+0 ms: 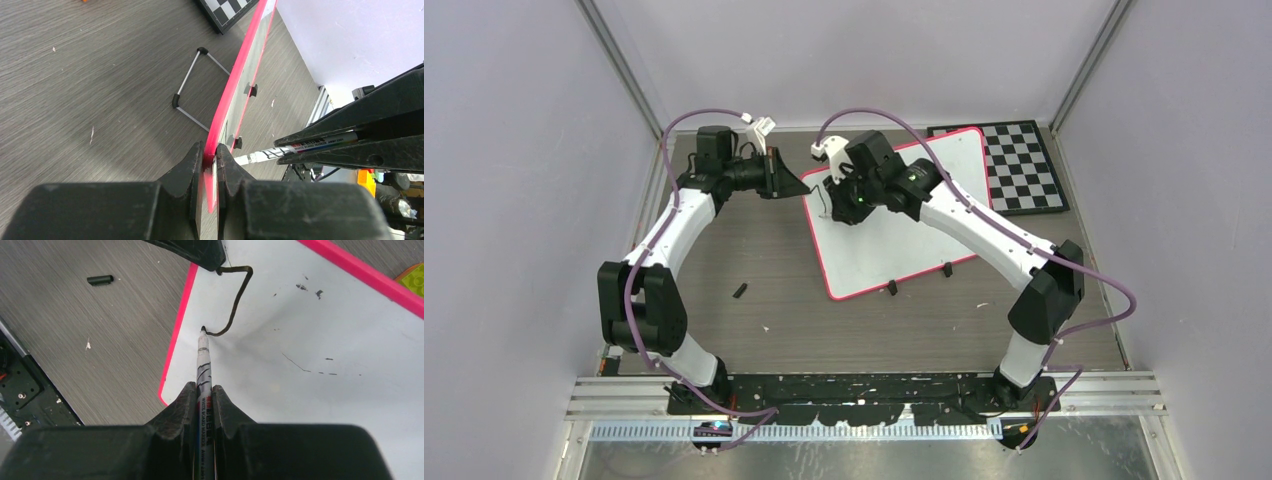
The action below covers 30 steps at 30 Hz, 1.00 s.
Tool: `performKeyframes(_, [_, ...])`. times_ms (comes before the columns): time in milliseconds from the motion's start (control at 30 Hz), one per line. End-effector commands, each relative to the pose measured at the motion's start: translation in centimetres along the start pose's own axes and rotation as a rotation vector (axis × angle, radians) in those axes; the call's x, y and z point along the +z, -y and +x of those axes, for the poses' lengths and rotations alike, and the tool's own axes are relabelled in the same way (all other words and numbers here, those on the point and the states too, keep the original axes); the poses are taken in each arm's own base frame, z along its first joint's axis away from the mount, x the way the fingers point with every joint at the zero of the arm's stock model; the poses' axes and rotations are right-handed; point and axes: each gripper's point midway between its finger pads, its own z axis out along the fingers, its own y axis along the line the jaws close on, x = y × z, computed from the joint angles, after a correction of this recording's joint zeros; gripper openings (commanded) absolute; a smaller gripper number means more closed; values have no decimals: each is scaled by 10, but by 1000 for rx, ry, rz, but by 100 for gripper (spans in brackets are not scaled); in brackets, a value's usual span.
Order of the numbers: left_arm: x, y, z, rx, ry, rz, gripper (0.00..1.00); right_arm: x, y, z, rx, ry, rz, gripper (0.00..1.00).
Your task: Write a sentence on the whiteboard
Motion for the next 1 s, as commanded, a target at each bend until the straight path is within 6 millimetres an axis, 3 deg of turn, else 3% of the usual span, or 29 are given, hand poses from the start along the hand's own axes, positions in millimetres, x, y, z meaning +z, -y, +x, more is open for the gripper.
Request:
performKeyframes(0, [-6,15,-16,79,45,15,0,-21,-7,-35,-21,97,-18,0])
performKeyframes(100, [-5,15,-16,79,45,16,0,-39,-3,-44,-2,138,-18,0])
performKeyframes(267, [-7,17,-16,84,49,16,0,-53,15,-46,15,163,37,0])
performKeyframes(433, [-7,17,-16,88,51,14,0,-47,26,-38,20,141,83,0])
performKeyframes(967, [-7,17,-16,92,52,12,0,-26,24,-38,24,113,55,0])
